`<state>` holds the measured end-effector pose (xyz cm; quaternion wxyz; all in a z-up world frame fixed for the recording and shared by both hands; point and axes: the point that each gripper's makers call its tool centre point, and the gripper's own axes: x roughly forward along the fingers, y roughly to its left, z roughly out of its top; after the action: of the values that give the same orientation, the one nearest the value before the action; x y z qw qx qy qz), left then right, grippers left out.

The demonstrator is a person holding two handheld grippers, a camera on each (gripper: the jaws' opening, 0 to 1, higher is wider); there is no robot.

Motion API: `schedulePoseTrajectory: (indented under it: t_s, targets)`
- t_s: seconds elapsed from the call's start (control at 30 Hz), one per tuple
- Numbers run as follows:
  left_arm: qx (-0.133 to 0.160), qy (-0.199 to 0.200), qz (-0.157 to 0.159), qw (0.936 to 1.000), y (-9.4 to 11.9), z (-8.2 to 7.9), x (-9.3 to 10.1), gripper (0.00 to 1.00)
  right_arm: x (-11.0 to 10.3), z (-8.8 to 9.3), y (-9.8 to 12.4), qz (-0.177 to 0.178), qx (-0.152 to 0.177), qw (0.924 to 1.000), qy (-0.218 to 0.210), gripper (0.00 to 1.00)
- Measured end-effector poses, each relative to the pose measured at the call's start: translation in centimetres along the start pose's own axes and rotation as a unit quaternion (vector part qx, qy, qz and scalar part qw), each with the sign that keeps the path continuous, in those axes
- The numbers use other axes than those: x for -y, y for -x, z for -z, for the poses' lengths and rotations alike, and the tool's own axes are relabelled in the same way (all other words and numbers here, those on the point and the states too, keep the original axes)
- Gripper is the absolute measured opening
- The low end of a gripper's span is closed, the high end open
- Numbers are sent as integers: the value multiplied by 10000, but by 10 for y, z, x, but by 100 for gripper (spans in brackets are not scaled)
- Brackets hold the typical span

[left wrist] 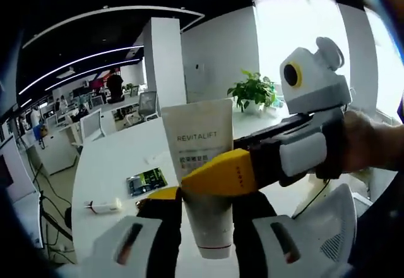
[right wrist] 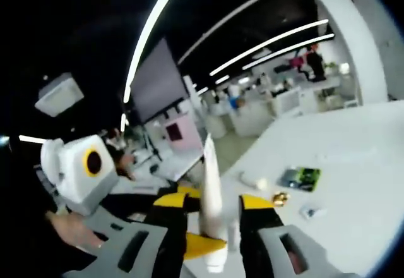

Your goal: Arrange the skincare products in the storage area until every visible bottle or jar stands upright without overlapping.

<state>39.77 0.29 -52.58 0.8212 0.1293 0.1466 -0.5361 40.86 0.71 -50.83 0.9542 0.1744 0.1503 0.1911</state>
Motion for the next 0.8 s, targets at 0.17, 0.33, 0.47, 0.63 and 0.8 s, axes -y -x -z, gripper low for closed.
schedulePoseTrajectory:
  t_s: [0.17, 0.33, 0.47, 0.63, 0.8]
  targets:
    - [-5, -53, -12, 10000, 1, -1, 1, 30, -3, 0, -1, -26, -28, 10000, 57, 26]
    - [-16, -55, -5, 10000, 1, -1, 2, 30, -3, 4, -2, 12, -142, 9999, 10, 15]
    - [5, -22, 34, 10000, 2, -1, 4, 31, -1, 4, -1, 75, -186, 9996, 185, 9]
    - [36, -28, 170, 9998, 1, -2, 7, 32, -2, 4, 2, 52, -196, 9993, 298, 7]
    - [285, -89, 409, 9987, 3, -7, 13, 34, -1, 1, 9, -82, -241, 9987, 441, 6]
